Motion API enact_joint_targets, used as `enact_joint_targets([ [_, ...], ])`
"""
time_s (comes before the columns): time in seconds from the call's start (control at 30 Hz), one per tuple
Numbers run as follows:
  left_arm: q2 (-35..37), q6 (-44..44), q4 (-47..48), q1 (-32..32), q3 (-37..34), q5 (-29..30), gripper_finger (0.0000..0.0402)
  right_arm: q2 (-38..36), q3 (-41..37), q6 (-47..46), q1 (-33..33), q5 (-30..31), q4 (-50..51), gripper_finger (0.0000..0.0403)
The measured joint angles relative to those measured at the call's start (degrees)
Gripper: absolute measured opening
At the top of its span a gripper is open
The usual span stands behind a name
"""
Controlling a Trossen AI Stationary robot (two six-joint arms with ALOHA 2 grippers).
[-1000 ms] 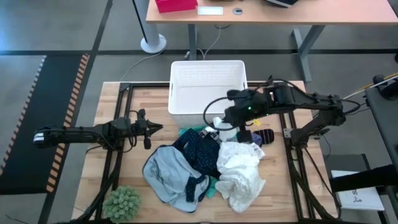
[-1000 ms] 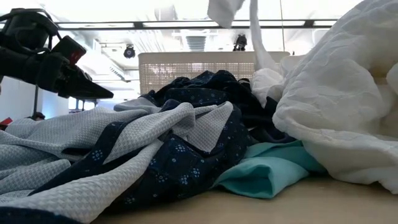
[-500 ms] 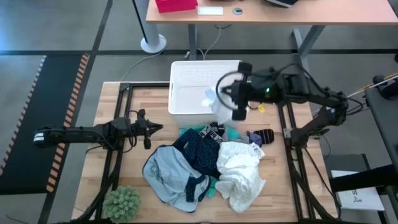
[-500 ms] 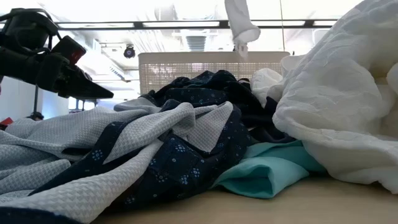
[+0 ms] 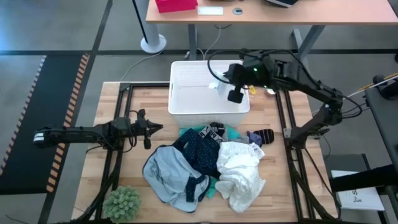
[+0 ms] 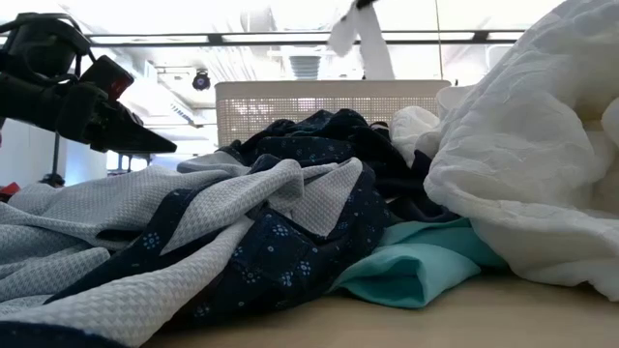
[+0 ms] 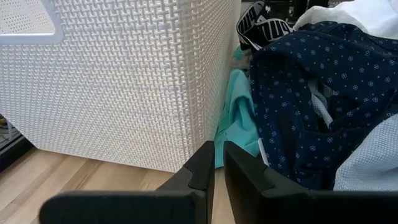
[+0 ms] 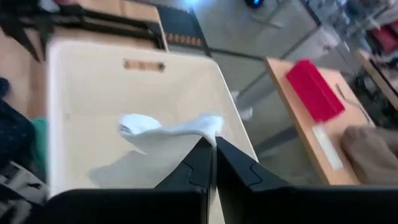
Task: Sort clothes
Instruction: Put the white socks into the white bin
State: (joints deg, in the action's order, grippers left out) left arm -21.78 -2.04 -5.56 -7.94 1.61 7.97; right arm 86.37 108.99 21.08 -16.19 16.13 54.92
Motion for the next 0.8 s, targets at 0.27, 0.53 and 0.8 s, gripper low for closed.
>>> enact_joint_targets([
  [0.27,0.0,0.0,0.0,0.0,0.0,0.0,0.0021,0.0,-8.6,-2.1,-6.5,-6.9,-5.4,0.0],
  [0.53,0.0,0.0,0.0,0.0,0.0,0.0,0.0021,0.0,-15.5,-4.6,-7.7,-9.3,-11.2,0.0],
  [0.8,0.0,0.0,0.0,0.0,0.0,0.0,0.0021,0.0,-19.9,-7.6,-7.7,-12.1,-14.0,0.0],
])
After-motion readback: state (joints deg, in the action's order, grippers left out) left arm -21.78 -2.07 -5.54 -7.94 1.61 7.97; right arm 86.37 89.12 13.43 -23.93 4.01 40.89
